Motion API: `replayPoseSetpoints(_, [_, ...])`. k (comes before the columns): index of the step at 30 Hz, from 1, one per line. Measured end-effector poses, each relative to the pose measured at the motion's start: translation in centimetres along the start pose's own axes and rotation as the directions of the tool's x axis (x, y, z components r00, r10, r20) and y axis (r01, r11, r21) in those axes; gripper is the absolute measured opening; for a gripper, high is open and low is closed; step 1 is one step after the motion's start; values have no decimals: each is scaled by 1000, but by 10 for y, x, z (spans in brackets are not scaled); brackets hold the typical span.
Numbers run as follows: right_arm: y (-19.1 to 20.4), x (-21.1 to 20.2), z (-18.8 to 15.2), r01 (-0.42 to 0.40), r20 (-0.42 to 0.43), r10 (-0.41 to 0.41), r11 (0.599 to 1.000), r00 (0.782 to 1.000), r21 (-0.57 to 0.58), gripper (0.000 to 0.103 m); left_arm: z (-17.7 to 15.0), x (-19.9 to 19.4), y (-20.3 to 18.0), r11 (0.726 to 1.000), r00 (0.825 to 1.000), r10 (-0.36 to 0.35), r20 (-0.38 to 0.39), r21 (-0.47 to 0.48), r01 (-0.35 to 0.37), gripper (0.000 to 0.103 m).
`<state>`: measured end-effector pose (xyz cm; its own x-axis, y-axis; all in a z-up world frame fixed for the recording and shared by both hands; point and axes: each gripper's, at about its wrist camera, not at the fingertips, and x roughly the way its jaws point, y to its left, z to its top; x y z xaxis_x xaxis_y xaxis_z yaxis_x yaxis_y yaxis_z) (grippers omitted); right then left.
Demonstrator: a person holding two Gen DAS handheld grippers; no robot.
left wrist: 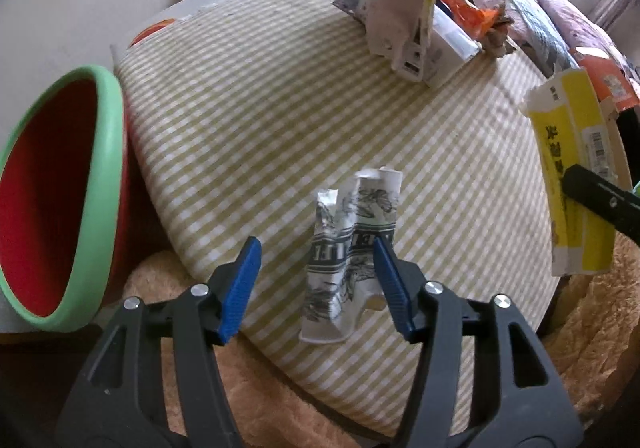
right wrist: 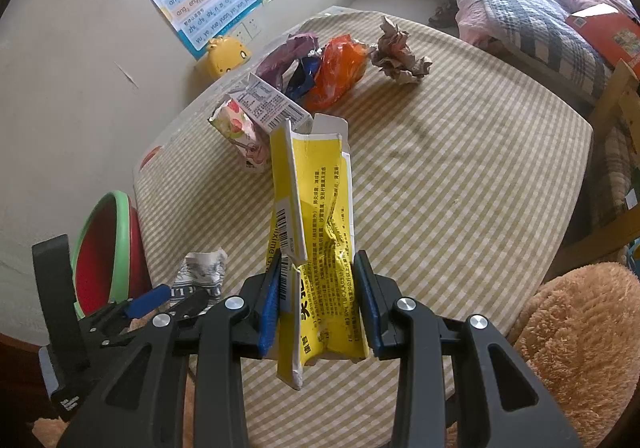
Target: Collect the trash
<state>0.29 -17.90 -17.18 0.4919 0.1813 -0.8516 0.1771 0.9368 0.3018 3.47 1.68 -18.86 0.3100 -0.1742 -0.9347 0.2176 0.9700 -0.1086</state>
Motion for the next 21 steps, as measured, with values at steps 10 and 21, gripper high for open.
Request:
replayPoseSetpoints(10, [2,-3,-1,-12,3,12,1000,1000,1,33,-2,-2,-7,998,998,-60,-2,10,60,25])
replayPoseSetpoints(21, [8,-10,-1,-15,15,15,1000,1000,-11,33,8,-41,16,997,993,-42,114,-62,49,23])
